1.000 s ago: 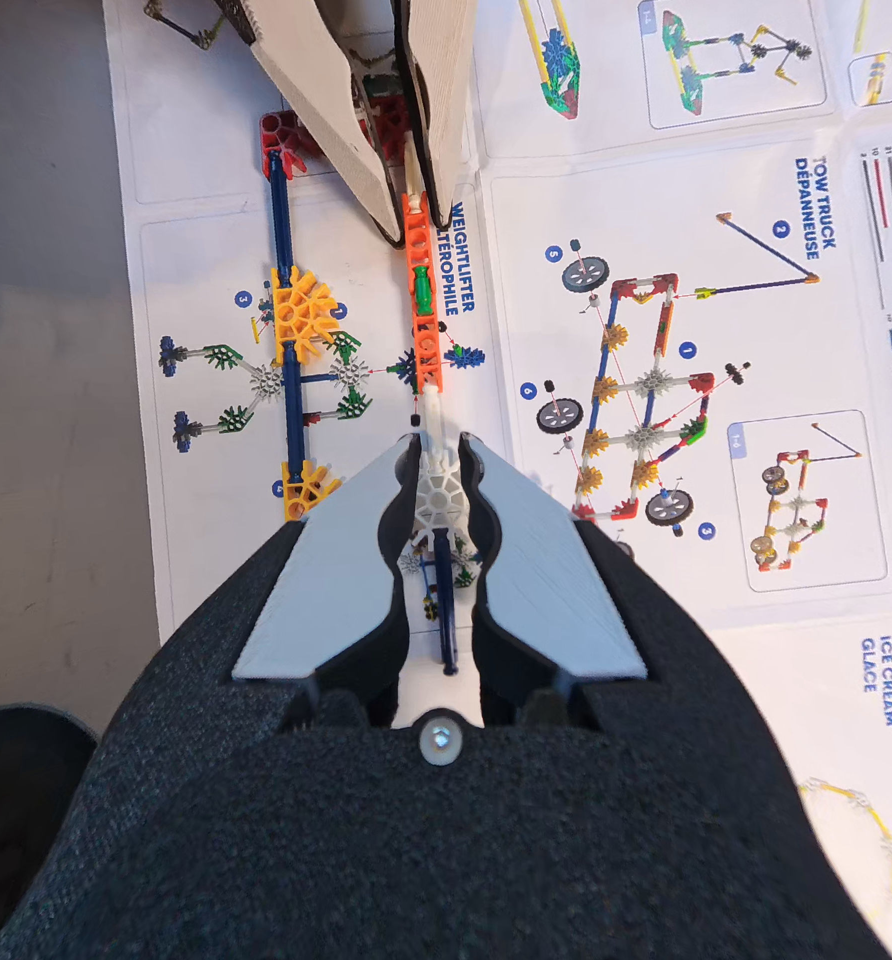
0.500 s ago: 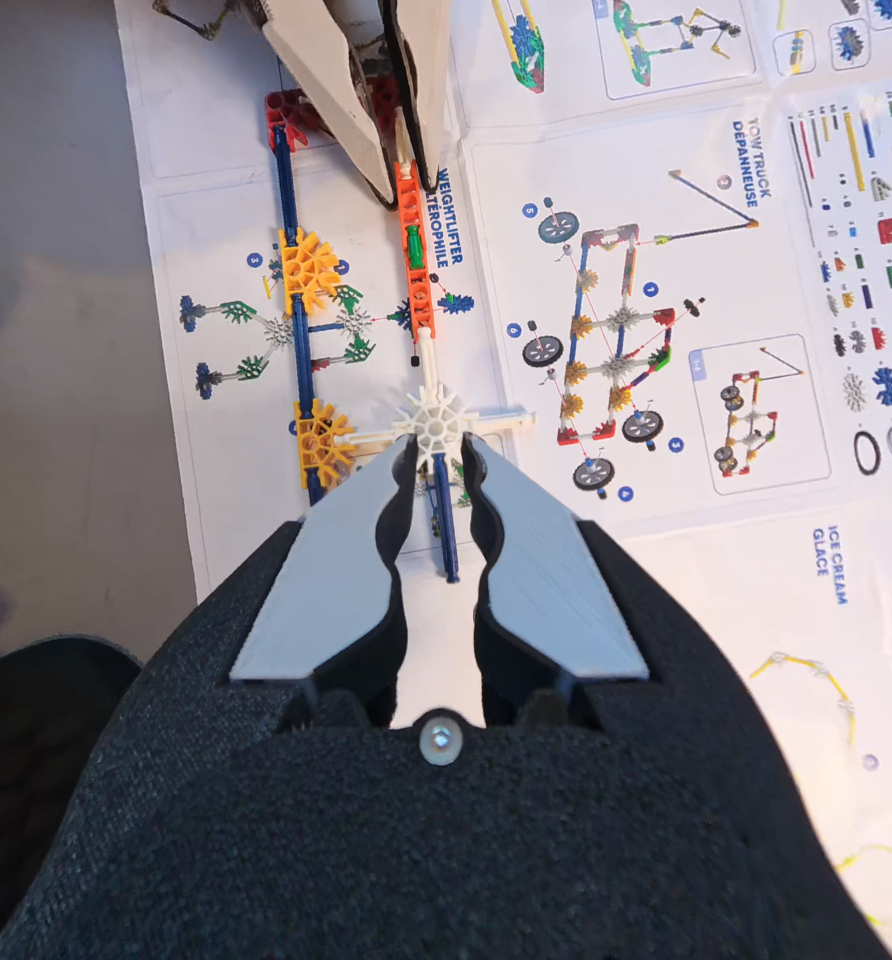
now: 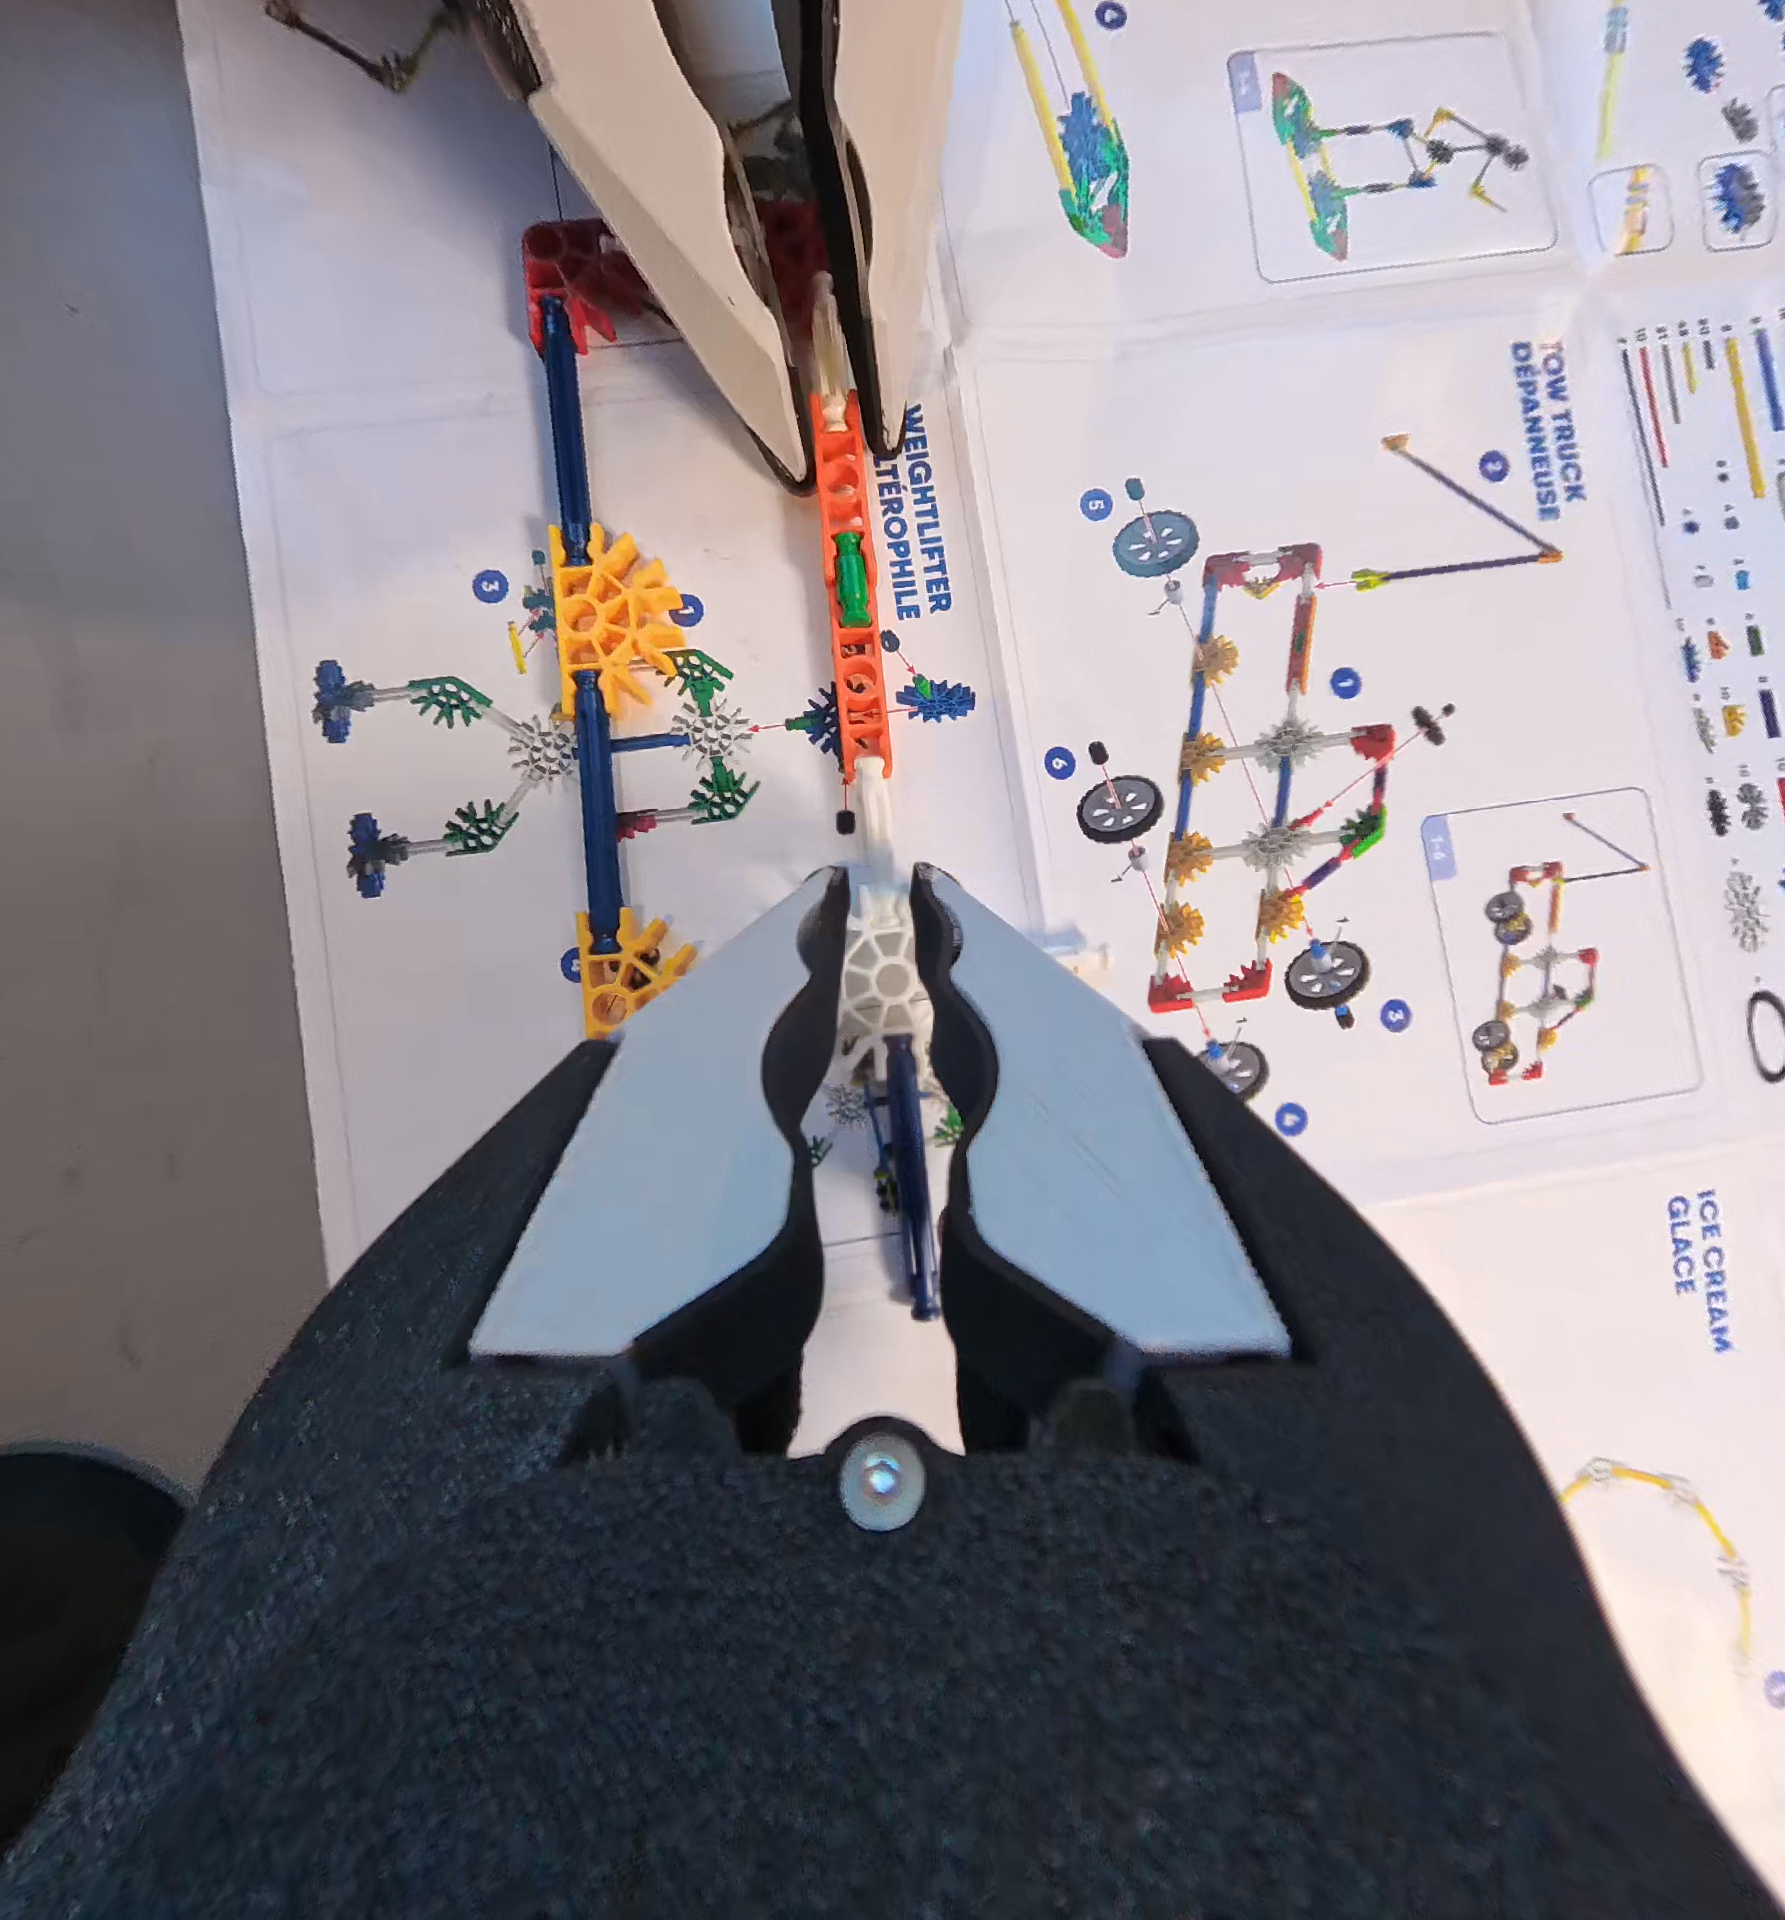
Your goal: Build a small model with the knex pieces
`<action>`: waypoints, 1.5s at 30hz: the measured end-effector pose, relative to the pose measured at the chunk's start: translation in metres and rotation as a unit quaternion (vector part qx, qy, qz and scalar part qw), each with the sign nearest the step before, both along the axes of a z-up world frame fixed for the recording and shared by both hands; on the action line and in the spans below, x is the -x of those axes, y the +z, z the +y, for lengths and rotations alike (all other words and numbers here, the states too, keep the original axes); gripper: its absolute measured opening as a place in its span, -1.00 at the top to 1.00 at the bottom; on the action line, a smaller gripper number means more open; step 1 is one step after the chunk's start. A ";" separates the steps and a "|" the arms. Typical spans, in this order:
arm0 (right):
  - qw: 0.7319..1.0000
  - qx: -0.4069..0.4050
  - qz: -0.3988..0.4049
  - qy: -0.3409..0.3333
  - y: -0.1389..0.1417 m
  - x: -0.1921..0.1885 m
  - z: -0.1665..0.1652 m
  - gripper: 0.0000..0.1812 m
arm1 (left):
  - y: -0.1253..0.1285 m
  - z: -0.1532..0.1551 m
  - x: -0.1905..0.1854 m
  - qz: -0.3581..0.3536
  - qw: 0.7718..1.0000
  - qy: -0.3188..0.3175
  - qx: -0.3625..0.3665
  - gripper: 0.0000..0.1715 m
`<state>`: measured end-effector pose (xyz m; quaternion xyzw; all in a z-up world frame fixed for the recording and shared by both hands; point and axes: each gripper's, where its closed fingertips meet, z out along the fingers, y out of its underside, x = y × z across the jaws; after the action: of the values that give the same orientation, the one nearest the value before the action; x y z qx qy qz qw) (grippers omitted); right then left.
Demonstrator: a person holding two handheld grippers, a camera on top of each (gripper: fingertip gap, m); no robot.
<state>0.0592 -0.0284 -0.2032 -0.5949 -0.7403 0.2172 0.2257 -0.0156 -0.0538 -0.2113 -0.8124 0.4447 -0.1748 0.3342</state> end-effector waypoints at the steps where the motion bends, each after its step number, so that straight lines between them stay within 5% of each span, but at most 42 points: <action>1: 1.000 -0.001 0.000 0.003 -0.001 0.002 0.000 0.88 | 0.000 0.000 0.000 0.000 1.000 0.000 -0.001 0.88; 23: 1.000 0.005 0.023 -0.011 0.000 0.016 -0.002 0.95 | 0.000 -0.001 -0.001 0.011 1.000 0.007 0.004 0.89; 45: 0.998 -0.008 -0.067 -0.008 -0.008 0.021 -0.004 0.95 | 0.000 -0.001 -0.002 0.017 0.997 0.069 0.028 0.87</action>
<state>0.0384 -0.0324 -0.2112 -0.6122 -0.7506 0.1689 0.1825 -0.0135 -0.0543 -0.2108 -0.8532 0.3878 -0.1500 0.3148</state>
